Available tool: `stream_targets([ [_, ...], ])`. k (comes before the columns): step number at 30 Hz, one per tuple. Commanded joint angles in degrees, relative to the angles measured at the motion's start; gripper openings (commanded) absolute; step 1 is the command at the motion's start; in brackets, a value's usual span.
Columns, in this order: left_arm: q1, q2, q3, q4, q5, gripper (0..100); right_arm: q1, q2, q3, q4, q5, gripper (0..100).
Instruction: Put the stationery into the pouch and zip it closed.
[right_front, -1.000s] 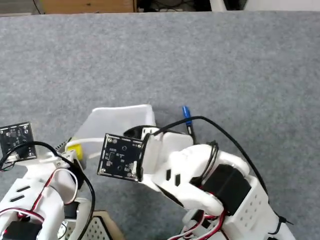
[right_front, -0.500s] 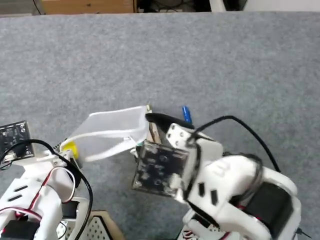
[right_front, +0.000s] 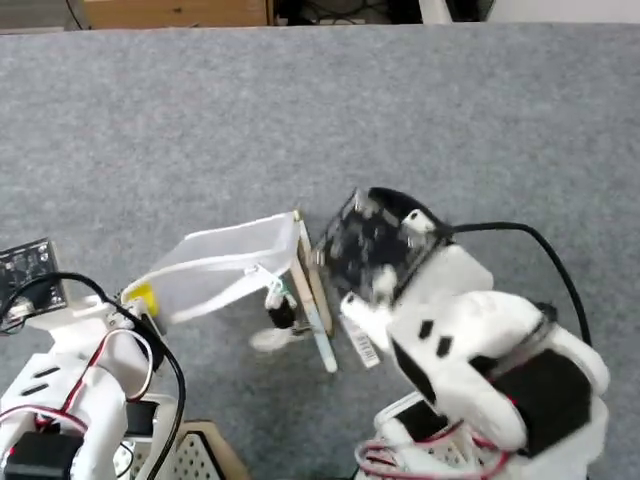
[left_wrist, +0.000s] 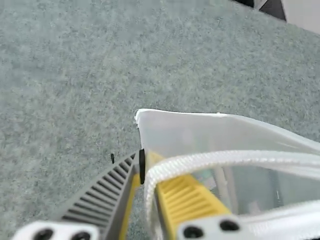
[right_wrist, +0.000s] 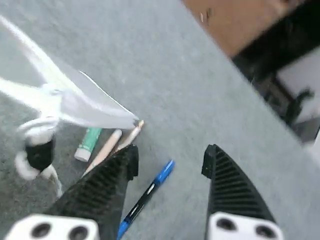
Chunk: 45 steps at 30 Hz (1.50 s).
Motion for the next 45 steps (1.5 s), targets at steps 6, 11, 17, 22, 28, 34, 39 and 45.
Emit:
stream_targets([
  [6,-0.31,0.62,-0.84,-0.44,1.05,3,4.57,0.92,13.32,-8.18,-7.47,21.9],
  [11,-0.4,2.37,-0.92,-0.44,1.05,3,4.75,7.78,13.58,-7.91,-11.43,21.9],
  [17,-0.48,14.77,-7.69,1.14,1.14,3,4.75,15.16,10.33,-7.74,-12.92,21.9],
  [22,-0.48,24.18,-17.8,7.47,1.23,3,5.1,18.68,8.4,-7.74,-12.92,21.9],
  [28,-0.48,30.77,-21.41,8.7,1.23,3,13.27,27.47,7.43,-8.35,-15.3,22.1],
  [34,-0.31,30.86,-18.15,8.7,1.32,3,19.34,37.32,7.96,-11.96,-15.03,22.2],
  [39,-0.13,30.95,-18.15,8.62,1.32,3,19.43,46.37,7.69,-16.53,-14.95,22.3],
  [45,-0.04,31.12,-17.98,8.62,1.41,3,19.34,58.59,2.68,-18.55,-15.38,22.3],
])
